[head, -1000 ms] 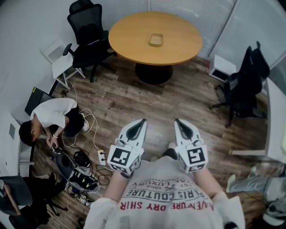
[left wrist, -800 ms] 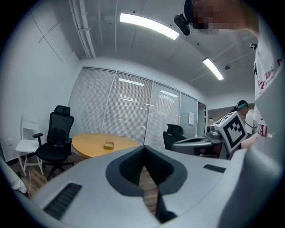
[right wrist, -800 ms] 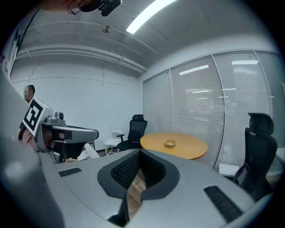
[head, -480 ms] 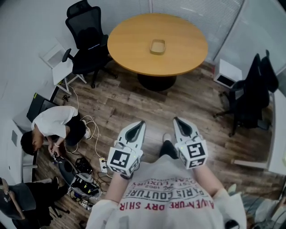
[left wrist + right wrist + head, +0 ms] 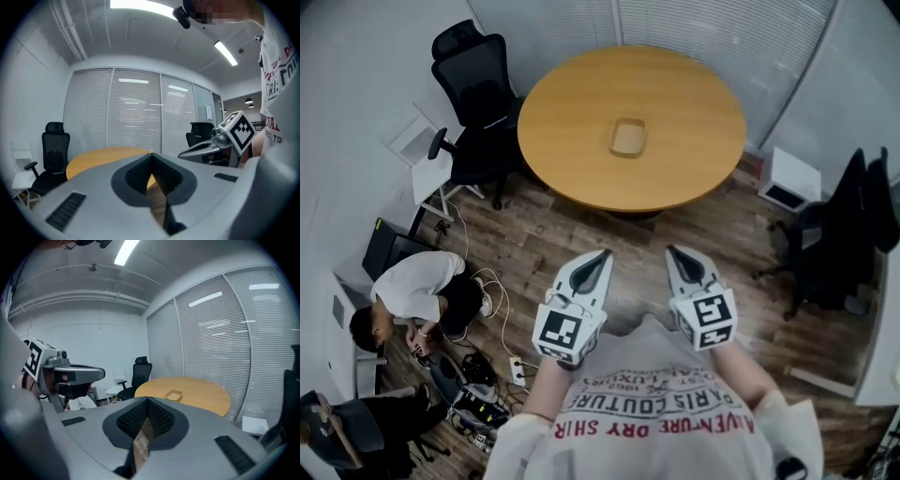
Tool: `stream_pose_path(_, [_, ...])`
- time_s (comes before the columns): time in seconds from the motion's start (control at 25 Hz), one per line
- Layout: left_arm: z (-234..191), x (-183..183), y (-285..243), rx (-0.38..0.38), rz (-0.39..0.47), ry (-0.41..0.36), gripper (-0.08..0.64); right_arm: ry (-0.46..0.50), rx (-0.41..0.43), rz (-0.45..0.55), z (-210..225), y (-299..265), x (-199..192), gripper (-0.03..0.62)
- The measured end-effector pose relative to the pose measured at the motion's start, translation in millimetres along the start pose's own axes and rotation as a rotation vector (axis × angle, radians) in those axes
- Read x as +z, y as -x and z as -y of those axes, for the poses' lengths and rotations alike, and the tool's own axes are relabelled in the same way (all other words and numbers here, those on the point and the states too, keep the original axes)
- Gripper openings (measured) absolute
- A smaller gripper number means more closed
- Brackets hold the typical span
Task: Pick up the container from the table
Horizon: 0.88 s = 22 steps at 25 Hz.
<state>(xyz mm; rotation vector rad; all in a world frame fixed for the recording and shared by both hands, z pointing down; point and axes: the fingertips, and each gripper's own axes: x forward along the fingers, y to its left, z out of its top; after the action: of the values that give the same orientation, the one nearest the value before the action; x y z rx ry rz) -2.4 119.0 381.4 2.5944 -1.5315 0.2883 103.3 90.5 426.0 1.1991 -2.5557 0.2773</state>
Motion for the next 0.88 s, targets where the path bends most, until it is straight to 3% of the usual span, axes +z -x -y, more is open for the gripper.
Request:
stream_pose_path(0.32, [-35, -30, -53, 0.03, -0.104, 0.02, 0.0, -0.003, 0.028, -0.03, 38, -43, 2, -0.003])
stream_pose_path(0.44, [-50, -33, -72, 0.021, -0.114, 0.045, 0.0, 0.003, 0.0, -0.061, 52, -62, 3, -0.003])
stream_pose_path(0.68, [-92, -21, -122, -0.049, -0.094, 0.036, 0.0, -0.035, -0.069, -0.085, 84, -116, 6, -0.003])
stream_pose_path(0.88, [-141, -4, -162, -0.154, -0.055, 0.034, 0.0, -0.042, -0.11, -0.131, 93, -173, 29, -0.003])
